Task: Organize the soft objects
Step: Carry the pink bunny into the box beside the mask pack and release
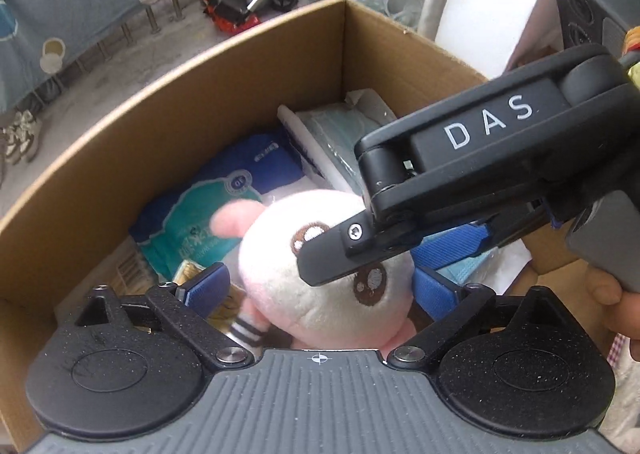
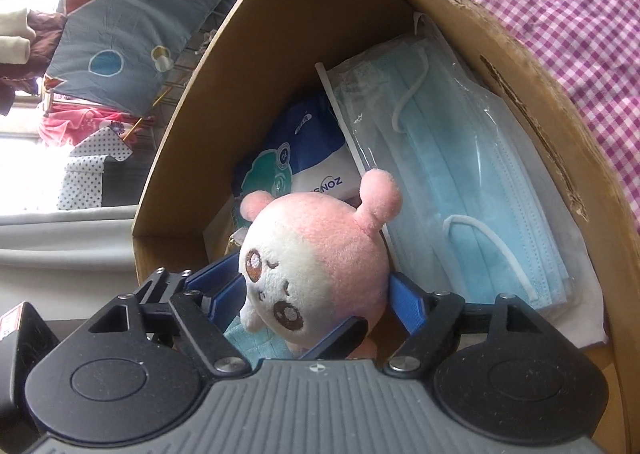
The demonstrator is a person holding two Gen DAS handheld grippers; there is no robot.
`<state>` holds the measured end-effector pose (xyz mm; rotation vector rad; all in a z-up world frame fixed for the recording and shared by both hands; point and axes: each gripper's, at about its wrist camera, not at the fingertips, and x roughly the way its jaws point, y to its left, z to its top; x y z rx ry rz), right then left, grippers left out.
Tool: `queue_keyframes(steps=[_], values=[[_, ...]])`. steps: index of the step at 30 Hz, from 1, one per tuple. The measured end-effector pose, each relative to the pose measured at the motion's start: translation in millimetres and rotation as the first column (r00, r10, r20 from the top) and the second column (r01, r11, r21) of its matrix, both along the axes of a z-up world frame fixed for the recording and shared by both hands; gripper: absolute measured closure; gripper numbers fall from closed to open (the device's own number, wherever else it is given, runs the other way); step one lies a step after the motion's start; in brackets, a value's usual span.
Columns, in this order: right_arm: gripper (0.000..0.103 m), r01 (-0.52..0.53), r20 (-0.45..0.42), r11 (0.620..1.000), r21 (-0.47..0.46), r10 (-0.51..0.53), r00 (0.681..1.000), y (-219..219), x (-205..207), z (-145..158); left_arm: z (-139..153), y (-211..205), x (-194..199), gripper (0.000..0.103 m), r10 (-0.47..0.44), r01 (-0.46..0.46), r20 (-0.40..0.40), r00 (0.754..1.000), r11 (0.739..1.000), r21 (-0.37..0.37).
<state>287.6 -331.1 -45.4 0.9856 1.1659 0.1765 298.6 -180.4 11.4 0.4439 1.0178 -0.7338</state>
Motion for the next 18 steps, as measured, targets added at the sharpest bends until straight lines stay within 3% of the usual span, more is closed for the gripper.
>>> queue_keyframes(steps=[7, 13, 18], values=[[0.011, 0.025, -0.011, 1.0, -0.002, -0.025, 1.0, -4.4, -9.9, 8.7, 17.6, 8.1, -5.9, 0.003, 0.048, -0.047, 0.032, 0.998, 0.998, -0.036], [0.011, 0.047, -0.012, 0.999, -0.007, -0.047, 0.999, -9.4, -21.0, 16.7, 39.5, 21.3, -14.5, 0.003, 0.09, -0.085, 0.066, 0.994, 0.994, -0.074], [0.01, 0.059, 0.032, 0.998, -0.013, -0.058, 0.998, -17.3, -38.4, 34.7, 68.5, 43.8, -22.4, 0.003, 0.147, -0.134, 0.076, 0.986, 0.98, -0.148]])
